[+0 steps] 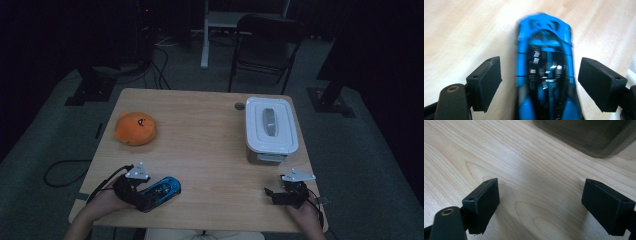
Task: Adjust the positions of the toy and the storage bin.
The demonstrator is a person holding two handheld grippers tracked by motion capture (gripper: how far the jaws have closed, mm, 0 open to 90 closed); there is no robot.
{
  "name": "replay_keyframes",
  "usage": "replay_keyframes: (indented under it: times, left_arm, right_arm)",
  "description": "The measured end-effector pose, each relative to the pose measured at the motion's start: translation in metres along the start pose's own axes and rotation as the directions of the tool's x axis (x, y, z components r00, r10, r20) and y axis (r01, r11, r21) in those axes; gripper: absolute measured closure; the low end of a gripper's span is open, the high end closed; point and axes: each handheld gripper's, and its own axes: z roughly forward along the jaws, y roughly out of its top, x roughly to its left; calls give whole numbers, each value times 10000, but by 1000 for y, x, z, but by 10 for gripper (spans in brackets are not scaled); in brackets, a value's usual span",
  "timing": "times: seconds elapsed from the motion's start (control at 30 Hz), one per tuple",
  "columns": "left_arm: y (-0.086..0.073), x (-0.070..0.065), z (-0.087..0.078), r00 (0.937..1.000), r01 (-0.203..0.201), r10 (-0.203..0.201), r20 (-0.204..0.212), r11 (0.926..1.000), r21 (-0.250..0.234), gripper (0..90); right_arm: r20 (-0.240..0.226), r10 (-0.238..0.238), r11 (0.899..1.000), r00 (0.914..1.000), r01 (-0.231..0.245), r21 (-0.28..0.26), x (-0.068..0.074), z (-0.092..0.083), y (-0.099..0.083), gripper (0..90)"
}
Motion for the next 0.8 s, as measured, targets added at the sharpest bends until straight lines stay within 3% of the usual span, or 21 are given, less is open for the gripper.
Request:
replay_keyframes:
  times: [0.03, 0.1, 0.17, 0.23, 0.27, 0.4, 0.47, 0.53, 0.6, 0.7, 0.77, 0.8]
  left_arm:
    - [0, 4, -5, 9999, 92, -94, -111, 9998, -147, 197]
    - [-1, 13, -14, 9967, 300, -339, -743, 9981, -535, 198]
    - [-4, 24, -21, 9875, 601, -719, -1406, 9944, -867, 199]
    - [-7, 37, -26, 9771, 1068, -1244, -1726, 9884, -1077, 210]
    - [-8, 42, -28, 9686, 1300, -1509, -1975, 9848, -1149, 210]
    - [-13, 65, -33, 9445, 2033, -2274, -2372, 9715, -1222, 211]
    - [-15, 78, -36, 9264, 2326, -2607, -2716, 9636, -1318, 212]
    - [-17, 89, -38, 9123, 2481, -2816, -2972, 9577, -1459, 242]
    - [-19, 100, -41, 9058, 2603, -2971, -3021, 9528, -1564, 261]
    - [-19, 118, -43, 8820, 2917, -3296, -3367, 9432, -1593, 288]
    - [-20, 128, -43, 8711, 2792, -3201, -3724, 9467, -1606, 298]
    - [-20, 134, -43, 8676, 2883, -3294, -3725, 9436, -1630, 305]
  right_arm:
    - [0, -2, 10000, 10000, 2, -2, 0, 0, 0, 140]
    - [0, 1, 10000, 10000, -1, -1, 0, 0, 0, 141]
    - [-1, -1, 10000, 10000, 1, 0, 0, 0, 0, 140]
    - [1, 3, 10000, 10000, -3, 1, 0, 0, 0, 141]
    - [0, -3, 10000, 10000, 3, -1, 0, 0, 0, 141]
    - [0, 0, 10000, 10000, 0, 2, 0, 0, 0, 140]
    - [0, 2, 10000, 10000, -2, 2, 0, 0, 0, 141]
    - [-1, 3, 10000, 10000, -3, -1, 0, 0, 0, 141]
    - [1, 0, 10000, 10000, 0, 1, 0, 0, 0, 140]
    - [1, 1, 10000, 10000, -1, -1, 0, 0, 0, 140]
    - [2, 2, 10000, 10000, -2, -1, 0, 0, 0, 141]
    - [1, 5, 10000, 10000, -5, 1, 0, 0, 0, 140]
